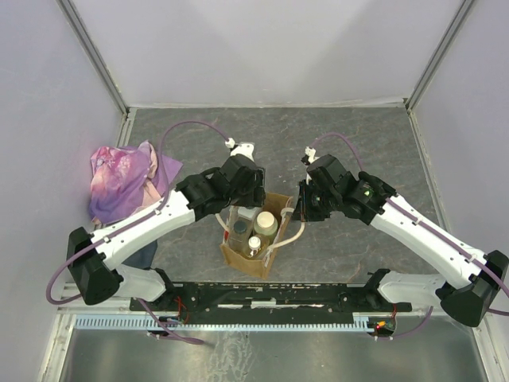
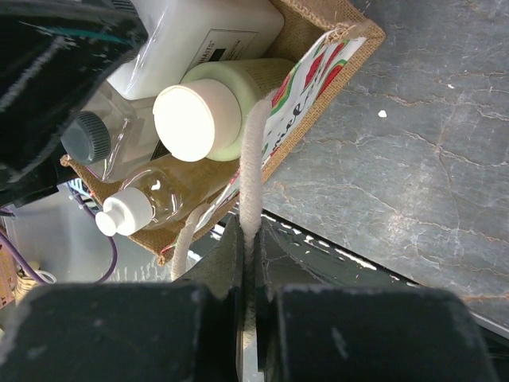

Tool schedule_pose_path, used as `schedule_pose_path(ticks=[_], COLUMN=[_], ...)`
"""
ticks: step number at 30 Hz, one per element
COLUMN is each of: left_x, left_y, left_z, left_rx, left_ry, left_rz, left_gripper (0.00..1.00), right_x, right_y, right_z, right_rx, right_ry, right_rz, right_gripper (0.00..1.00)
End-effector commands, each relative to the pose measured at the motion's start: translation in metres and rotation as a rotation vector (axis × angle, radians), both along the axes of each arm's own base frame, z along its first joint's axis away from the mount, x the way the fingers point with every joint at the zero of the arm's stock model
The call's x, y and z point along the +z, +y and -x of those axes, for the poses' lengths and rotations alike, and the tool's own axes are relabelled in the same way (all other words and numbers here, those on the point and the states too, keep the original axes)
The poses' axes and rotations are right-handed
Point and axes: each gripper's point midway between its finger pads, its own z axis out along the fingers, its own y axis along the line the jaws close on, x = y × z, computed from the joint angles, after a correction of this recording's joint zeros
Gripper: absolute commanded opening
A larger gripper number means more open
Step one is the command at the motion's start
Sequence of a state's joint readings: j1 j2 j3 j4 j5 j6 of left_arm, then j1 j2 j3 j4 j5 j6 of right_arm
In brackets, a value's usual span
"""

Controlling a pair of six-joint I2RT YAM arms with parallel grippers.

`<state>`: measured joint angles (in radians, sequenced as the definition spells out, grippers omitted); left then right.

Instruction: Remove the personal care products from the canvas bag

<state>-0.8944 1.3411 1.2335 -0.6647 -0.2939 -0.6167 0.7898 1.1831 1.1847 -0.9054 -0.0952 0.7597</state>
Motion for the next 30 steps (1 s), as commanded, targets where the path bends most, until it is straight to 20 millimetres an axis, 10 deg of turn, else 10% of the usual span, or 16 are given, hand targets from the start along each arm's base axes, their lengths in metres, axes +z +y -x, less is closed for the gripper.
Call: schedule_pose_path(ticks=[1,13,18,22,30], left_x=[-0.017,-0.049,-0.051,-0.028,0.087], left_y=[-0.002,-0.009,-0.015,-0.019,-0.025], left_z=[0.008,0.030,0.032,0.024,-0.003], left_rx=[0.005,-0.057,-0.090,-0.104,-0.110], left_ry=[0.043,0.129,0.139,0.090,-0.094], left_rz=[0.005,-0.026,-0.021,-0.017,0.006], left_gripper=[0.70,0.67,0.41,0.19,0.16], right_x=[0.006,0.007,0.006,0.006,0.005], right_y=[0.001,0.004,0.002,0.002,0.003], right_z=[-0.003,-0.005,-0.004,-0.004,-0.005], right_rx=[-0.009,-0.010,-0.012,-0.014,-0.016], right_ry=[-0.026,-0.024,-0.024,-0.024,-0.024], right_rz=[-0.019,-0.019,-0.014,-0.015,-0.017], right_gripper=[0.03,0.04,0.04,0.04,0.04])
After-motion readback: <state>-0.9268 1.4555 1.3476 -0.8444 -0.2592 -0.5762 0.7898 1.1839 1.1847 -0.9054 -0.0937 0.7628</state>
